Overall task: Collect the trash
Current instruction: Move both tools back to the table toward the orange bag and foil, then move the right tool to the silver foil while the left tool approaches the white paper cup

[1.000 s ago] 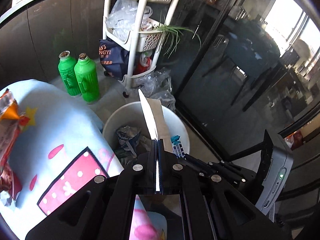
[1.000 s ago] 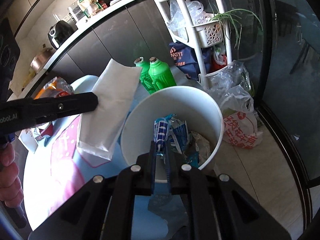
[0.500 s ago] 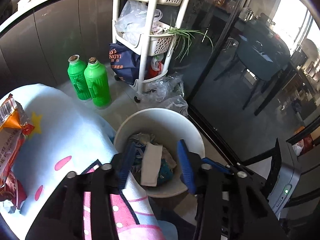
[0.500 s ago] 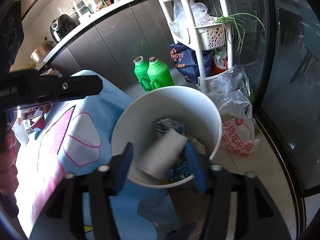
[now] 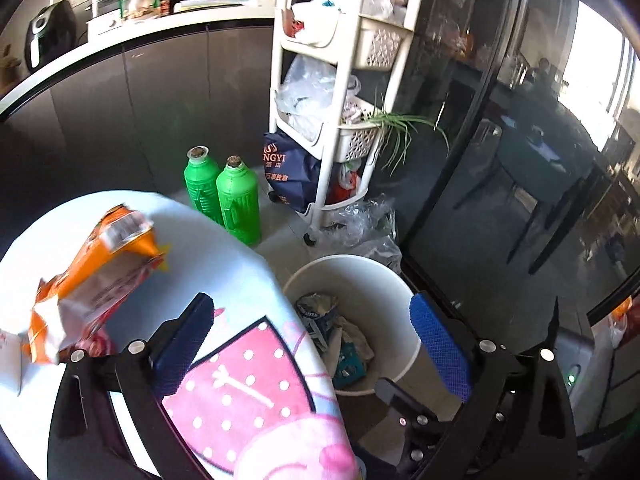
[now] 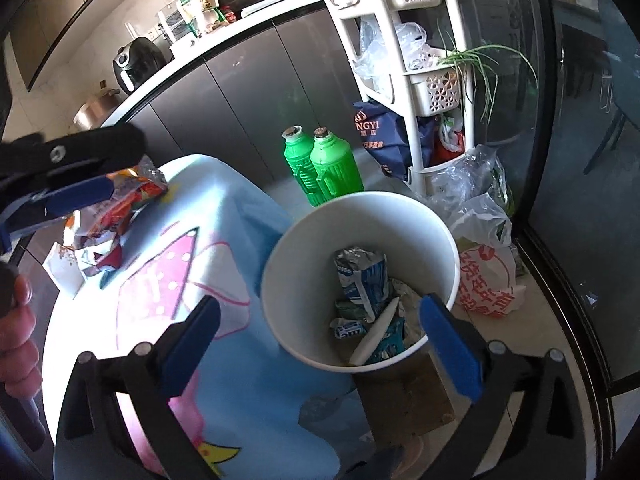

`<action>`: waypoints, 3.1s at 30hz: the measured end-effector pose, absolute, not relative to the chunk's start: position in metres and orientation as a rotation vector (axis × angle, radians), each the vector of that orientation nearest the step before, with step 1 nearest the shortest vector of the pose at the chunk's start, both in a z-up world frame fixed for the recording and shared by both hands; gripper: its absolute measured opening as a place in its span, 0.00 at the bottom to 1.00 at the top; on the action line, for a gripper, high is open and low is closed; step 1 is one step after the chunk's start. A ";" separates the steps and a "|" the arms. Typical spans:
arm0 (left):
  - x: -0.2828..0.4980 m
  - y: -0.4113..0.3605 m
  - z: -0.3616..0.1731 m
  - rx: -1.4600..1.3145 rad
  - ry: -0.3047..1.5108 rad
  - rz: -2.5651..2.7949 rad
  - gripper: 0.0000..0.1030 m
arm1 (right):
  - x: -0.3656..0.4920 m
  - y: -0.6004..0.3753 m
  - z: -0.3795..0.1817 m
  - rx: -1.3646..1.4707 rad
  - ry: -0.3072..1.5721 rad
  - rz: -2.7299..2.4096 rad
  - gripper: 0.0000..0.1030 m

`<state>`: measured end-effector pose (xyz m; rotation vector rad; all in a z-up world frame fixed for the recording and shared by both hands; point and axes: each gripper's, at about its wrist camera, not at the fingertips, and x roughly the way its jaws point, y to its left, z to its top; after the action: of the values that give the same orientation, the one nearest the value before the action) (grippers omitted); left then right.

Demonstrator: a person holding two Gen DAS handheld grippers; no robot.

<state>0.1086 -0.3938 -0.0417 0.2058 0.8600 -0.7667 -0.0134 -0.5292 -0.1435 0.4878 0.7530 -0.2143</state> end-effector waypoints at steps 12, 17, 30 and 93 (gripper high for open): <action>0.094 -0.286 0.005 0.076 0.802 -0.685 0.92 | -0.016 -0.478 -0.088 0.381 0.714 -0.153 0.97; 0.096 -0.227 0.015 0.037 0.807 -0.584 0.92 | -0.011 -0.442 -0.063 0.332 0.698 -0.097 0.97; 0.102 -0.057 -0.019 -0.089 0.891 -0.333 0.92 | 0.033 -0.327 -0.049 0.204 0.784 0.097 0.97; 0.233 -0.050 -0.083 0.010 0.918 -0.317 0.77 | 0.162 -0.233 -0.113 0.224 0.907 0.092 0.37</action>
<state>0.2327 -0.0501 -0.0830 0.0101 0.9185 -0.3166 0.1619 -0.2330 -0.1126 0.2241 0.9067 0.0923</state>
